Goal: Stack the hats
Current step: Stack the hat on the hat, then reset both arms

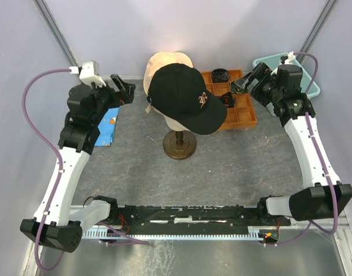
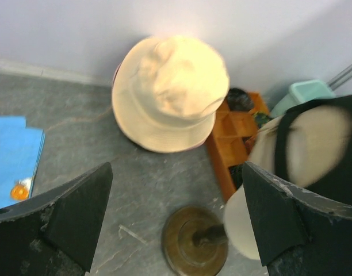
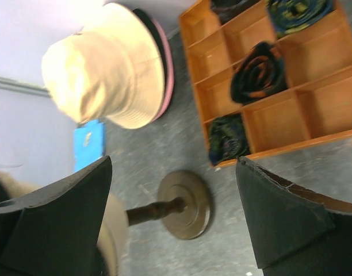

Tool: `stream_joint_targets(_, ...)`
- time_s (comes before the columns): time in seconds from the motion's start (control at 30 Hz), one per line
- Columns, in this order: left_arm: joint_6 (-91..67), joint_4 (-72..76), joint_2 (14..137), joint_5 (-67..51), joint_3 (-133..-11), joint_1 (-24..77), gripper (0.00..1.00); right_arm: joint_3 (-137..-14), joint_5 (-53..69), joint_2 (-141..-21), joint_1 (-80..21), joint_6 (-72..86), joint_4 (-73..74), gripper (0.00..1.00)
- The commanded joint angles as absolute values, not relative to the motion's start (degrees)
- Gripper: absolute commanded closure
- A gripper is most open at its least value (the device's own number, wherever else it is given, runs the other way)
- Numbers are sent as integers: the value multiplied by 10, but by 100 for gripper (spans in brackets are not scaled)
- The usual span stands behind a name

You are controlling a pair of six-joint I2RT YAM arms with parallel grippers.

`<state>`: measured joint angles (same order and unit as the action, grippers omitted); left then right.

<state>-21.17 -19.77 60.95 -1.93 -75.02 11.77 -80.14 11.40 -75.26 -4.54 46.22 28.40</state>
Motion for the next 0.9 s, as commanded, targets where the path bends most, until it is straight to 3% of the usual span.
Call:
stream_joint_targets(0.0,-195,-75,594,3,-627,98,1,-859,23,-779,-38,335,316,5)
stream_joint_targets(0.17,-201,81,596,-46,-480,64,1,-878,-51,-802,-33,250,353,1)
stream_joint_targets(0.3,-187,54,613,-10,-441,47,1,-872,-83,-796,-30,222,390,1)
stream_joint_targets(0.47,-162,24,586,164,-380,48,1,-801,-56,-755,-30,232,364,1)
stream_joint_targets(0.6,-133,158,583,310,-280,46,1,-771,-11,-758,-30,256,345,1)
stream_joint_targets(0.67,-105,283,579,285,-208,34,1,-764,-1,-760,-30,260,340,1)
stream_joint_targets(0.73,-87,454,598,176,-137,8,1,-760,3,-758,-30,259,338,1)
stream_joint_targets(0.87,-120,487,657,161,-111,-28,1,-760,4,-751,-30,250,339,1)
